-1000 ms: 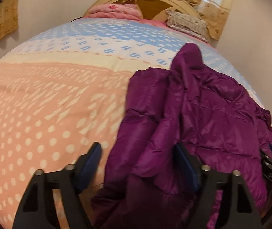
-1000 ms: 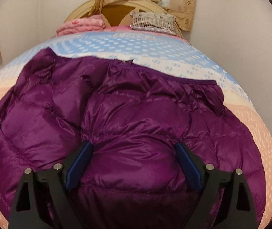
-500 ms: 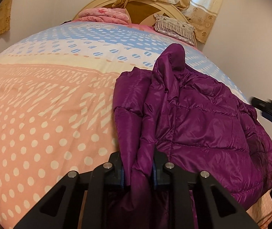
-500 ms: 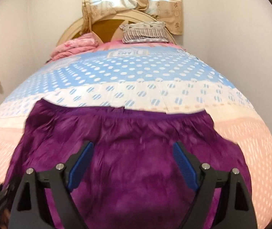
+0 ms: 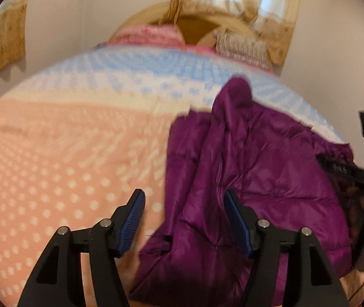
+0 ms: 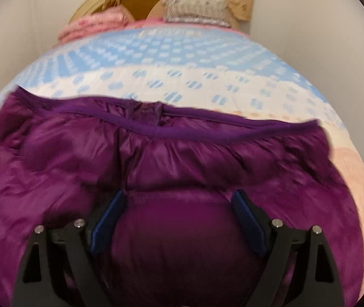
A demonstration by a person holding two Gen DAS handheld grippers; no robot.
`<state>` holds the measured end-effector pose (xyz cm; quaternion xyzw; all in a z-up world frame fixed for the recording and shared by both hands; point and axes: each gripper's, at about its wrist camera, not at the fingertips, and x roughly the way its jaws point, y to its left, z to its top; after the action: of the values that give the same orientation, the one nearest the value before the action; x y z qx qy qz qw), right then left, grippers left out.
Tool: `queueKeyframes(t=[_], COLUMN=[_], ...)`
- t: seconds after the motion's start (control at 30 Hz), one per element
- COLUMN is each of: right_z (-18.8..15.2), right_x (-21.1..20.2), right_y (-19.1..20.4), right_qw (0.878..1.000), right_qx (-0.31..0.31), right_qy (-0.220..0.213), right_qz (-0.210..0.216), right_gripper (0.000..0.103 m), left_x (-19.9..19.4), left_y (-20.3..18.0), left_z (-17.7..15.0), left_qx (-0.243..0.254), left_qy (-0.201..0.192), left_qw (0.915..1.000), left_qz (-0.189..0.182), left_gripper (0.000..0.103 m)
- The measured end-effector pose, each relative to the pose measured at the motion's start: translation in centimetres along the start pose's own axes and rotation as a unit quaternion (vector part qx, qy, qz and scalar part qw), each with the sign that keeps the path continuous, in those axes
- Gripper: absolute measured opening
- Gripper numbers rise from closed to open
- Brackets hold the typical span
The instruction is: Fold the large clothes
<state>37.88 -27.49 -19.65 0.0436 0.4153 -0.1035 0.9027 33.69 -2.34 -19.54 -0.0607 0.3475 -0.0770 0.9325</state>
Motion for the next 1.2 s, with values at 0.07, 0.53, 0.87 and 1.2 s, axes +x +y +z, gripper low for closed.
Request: queueKeyframes(t=[0.07, 0.53, 0.87, 1.2], right_z=[-1.9, -8.8, -8.9, -9.2], right_x=[-2.8, -4.3, -3.9, -4.3], right_y=[-0.3, 1.0, 1.3, 5.1], right_qw=[1.0, 0.999, 0.999, 0.998], right_qx=[-0.004, -0.027, -0.036, -0.052], right_qy=[-0.015, -0.012, -0.004, 0.0], right_qz=[0.007, -0.017, -0.026, -0.034], right_gripper=[0.088, 0.099, 0.099, 0.099], left_x=[-0.7, 4.3, 3.6, -1.4], left_y=[0.5, 1.1, -0.6, 2.2], left_z=[0.3, 0.8, 0.3, 0.5], left_qx=[-0.003, -0.048, -0.008, -0.005], left_qy=[-0.017, 0.073, 0.074, 0.038], left_qw=[0.9999, 0.9961, 0.9945, 0.9981], left_qz=[-0.001, -0.015, -0.073, -0.048], left_gripper=[0.086, 0.083, 0.014, 0.009])
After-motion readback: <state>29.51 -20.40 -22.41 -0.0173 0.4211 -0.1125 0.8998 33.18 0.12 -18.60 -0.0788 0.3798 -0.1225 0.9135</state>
